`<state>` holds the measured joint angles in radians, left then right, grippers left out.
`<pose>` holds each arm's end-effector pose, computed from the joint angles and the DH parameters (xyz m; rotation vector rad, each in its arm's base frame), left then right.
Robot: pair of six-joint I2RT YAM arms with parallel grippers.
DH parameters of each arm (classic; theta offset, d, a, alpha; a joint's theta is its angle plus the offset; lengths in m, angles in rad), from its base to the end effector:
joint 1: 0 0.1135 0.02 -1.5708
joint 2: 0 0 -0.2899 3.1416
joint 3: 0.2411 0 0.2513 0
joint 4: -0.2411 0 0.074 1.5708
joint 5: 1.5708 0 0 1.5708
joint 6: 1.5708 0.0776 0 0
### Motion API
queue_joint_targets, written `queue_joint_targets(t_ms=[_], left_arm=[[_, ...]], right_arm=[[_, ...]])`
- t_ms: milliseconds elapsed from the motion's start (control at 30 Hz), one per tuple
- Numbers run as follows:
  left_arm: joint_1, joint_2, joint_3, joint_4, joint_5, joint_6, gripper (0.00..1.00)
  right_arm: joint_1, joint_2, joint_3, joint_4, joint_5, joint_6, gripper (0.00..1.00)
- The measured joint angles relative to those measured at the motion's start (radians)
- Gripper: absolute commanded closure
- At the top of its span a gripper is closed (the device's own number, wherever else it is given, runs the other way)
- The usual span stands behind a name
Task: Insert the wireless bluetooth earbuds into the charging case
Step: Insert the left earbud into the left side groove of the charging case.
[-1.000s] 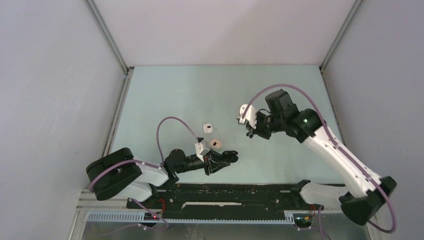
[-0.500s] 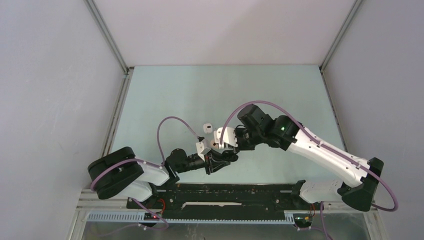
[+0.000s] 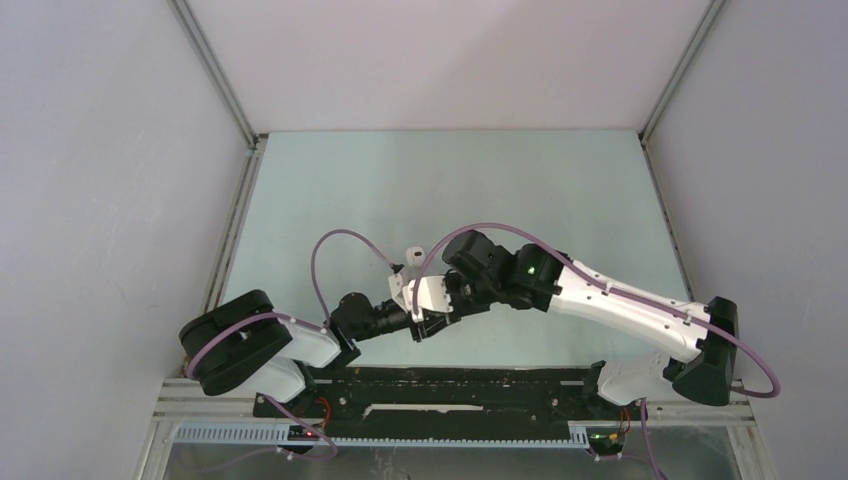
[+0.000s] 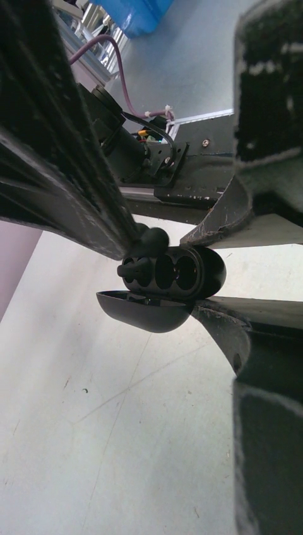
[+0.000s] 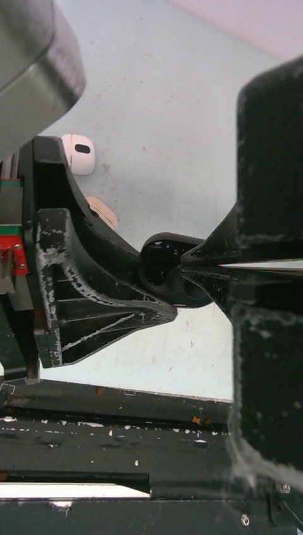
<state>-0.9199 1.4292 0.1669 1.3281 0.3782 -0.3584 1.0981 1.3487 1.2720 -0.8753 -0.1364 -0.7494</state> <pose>0.1324 -0.2211 0.1958 0.7691 1.4687 -1.2844 0.1234 0.2644 0.3145 -2.0583 1.4857 0.3114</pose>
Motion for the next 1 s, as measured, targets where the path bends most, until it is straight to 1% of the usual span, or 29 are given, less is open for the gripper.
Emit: queue_joint_targets(t_ms=[300, 1000], left_arm=[[0.005, 0.000, 0.000, 0.034, 0.020, -0.026, 1.00], [0.018, 0.006, 0.000, 0.039, 0.022, -0.036, 1.00]], right_arm=[[0.039, 0.036, -0.011, 0.050, 0.085, -0.001, 1.00], [0.056, 0.052, -0.016, 0.062, 0.147, -0.002, 1.00]])
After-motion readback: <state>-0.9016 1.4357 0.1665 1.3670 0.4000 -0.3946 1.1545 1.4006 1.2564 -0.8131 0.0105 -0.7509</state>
